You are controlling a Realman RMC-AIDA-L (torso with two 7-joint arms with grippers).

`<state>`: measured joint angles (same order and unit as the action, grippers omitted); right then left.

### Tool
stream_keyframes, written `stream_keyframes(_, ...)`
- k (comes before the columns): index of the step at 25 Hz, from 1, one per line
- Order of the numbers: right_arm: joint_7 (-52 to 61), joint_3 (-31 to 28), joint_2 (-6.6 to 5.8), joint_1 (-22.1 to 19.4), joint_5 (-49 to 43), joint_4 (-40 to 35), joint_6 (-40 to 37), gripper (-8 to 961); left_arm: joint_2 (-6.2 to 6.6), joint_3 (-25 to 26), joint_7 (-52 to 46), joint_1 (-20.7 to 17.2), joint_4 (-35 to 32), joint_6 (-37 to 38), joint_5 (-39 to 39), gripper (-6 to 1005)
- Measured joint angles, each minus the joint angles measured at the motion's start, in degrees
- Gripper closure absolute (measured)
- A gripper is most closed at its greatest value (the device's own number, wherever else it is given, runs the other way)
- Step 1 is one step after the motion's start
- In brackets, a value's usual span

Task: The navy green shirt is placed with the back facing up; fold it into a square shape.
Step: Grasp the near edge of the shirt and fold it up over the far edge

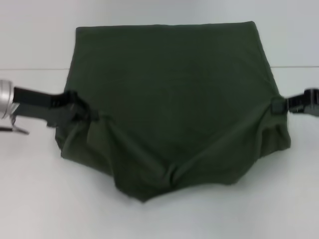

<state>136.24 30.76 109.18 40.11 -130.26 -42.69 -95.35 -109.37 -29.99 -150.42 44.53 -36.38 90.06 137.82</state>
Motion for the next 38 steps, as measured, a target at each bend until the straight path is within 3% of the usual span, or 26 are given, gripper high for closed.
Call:
stream_keyframes(5, -0.11, 0.56, 0.0, 1.31, 2.5, -0.18, 8.21, 898, 0.13, -1.45, -2.09, 3.36, 0.24, -7.48, 0.19, 966)
stream_keyframes(9, -0.32, 2.09, 0.79, 2.51, 2.41, 1.66, 20.83, 899, 0.21, -5.31, -5.24, 4.83, 0.28, -15.04, 0.35, 967)
stream_keyframes(12, -1.19, 4.51, 2.09, 3.19, 2.38, 4.32, 31.51, 899, -0.82, -11.63, -8.76, 5.11, 0.43, -22.63, 2.1, 967)
stream_keyframes(17, -1.72, 12.03, 3.45, 4.92, 2.3, 9.87, 44.03, 898, -2.29, -15.57, -9.1, 5.75, 0.35, -25.99, 4.53, 967)
stream_keyframes(21, -1.69, 15.06, 4.04, 5.54, 2.31, 10.52, 47.88, 898, -3.52, -15.95, -8.79, 4.94, -3.72, -26.47, 4.69, 967)
stream_keyframes(27, -1.45, 15.05, 3.49, 5.9, 2.67, 8.63, 49.72, 899, -4.65, -13.74, -13.18, 3.02, -10.71, -29.0, 4.62, 966)
stream_keyframes(33, -2.08, 16.24, 3.33, 8.4, 2.32, 9.5, 54.69, 898, -4.58, -14.64, -13.31, 6.37, -5.65, -34.36, 6.02, 966)
stream_keyframes(38, -2.71, 19.63, 4.15, 10.83, 0.33, 11.99, 61.19, 895, -6.37, -14.71, -13.92, 8.29, -2.26, -39.69, 10.4, 966)
